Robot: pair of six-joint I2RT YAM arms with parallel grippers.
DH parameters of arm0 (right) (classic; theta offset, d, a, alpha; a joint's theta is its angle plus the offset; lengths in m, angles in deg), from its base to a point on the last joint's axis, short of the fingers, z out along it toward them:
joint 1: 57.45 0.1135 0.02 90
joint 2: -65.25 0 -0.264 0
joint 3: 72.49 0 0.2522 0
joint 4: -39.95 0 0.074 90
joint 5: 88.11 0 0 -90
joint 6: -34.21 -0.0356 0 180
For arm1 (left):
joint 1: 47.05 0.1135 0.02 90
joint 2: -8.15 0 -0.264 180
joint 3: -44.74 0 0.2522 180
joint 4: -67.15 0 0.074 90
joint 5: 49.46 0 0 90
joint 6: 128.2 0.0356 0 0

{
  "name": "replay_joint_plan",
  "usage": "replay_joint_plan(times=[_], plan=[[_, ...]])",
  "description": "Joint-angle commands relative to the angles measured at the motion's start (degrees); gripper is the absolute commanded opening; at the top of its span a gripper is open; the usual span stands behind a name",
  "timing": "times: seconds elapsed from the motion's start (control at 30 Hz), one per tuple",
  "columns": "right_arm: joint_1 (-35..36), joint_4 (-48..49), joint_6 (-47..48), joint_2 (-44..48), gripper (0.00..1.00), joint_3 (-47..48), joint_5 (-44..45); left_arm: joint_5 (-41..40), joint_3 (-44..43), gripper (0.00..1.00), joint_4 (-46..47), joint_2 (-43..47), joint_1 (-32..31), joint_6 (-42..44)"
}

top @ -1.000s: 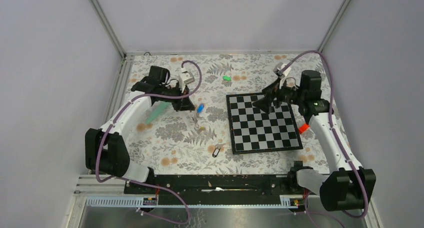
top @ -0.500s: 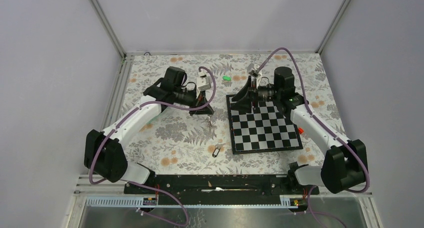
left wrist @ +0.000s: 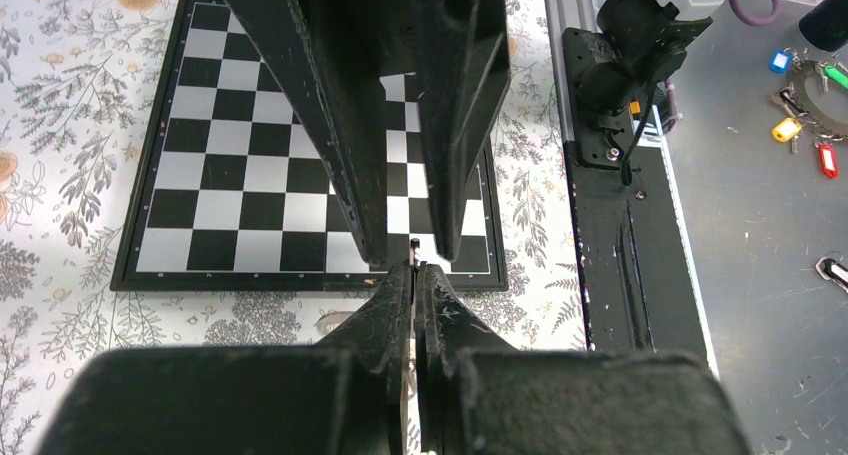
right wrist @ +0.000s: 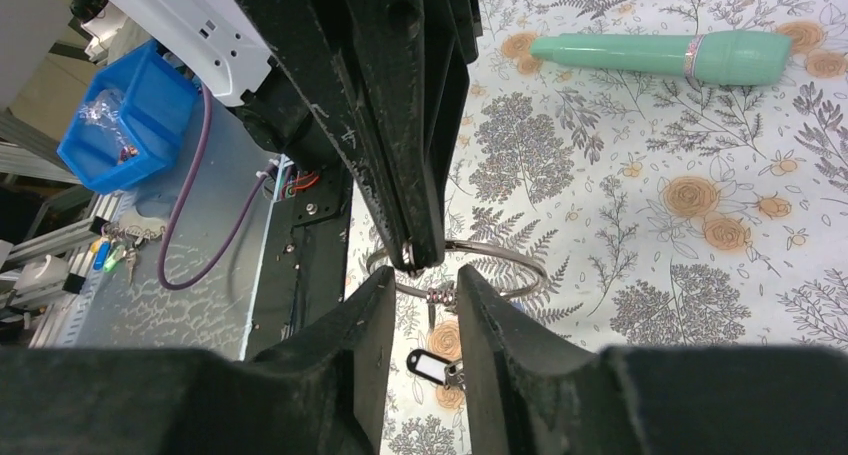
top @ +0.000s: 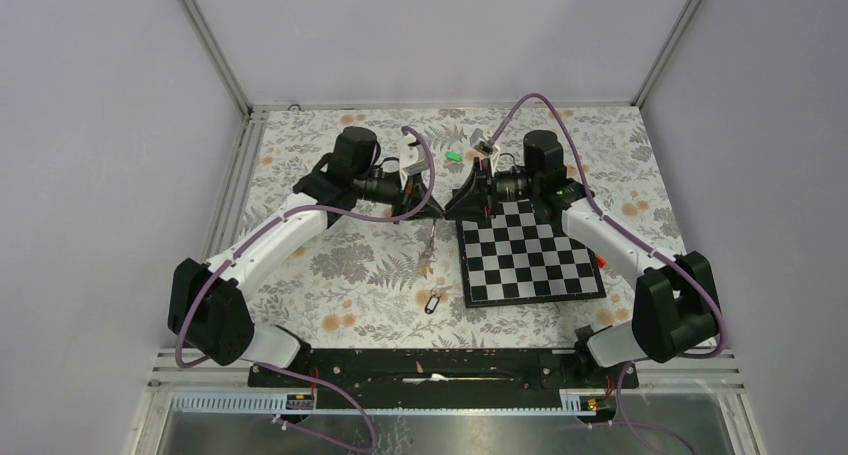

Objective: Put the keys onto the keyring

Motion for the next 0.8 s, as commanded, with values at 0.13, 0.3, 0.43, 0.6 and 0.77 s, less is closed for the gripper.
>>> replay_joint_plan(times=[0.13, 0.3, 0.43, 0.6, 0.77], plan=[[0.8, -1.89, 4.61, -0.33, 0.31, 3.53, -1.14, 2.52, -0.76, 0.0, 5.88, -0.39, -0.54, -1.64], [0.8, -5.28, 7.8, 0.54, 0.31, 4.18, 0.01, 1.4, -0.25, 0.0, 5.97, -0.44, -0.54, -1.45], [0.8, -9.04, 11.49, 1.97, 0.39, 4.94, 2.65, 1.04, 0.51, 0.0, 5.17, 0.2, -0.45, -0.12], [0.8, -10.71, 12.72, 2.39, 0.33, 5.9, 2.76, 1.43, 1.73, 0.0, 5.17, 0.36, -0.5, 0.91], [0.84, -10.45, 12.39, 2.17, 0.3, 5.83, 2.19, 1.57, 1.59, 0.0, 4.98, 0.0, -0.5, 0.93]])
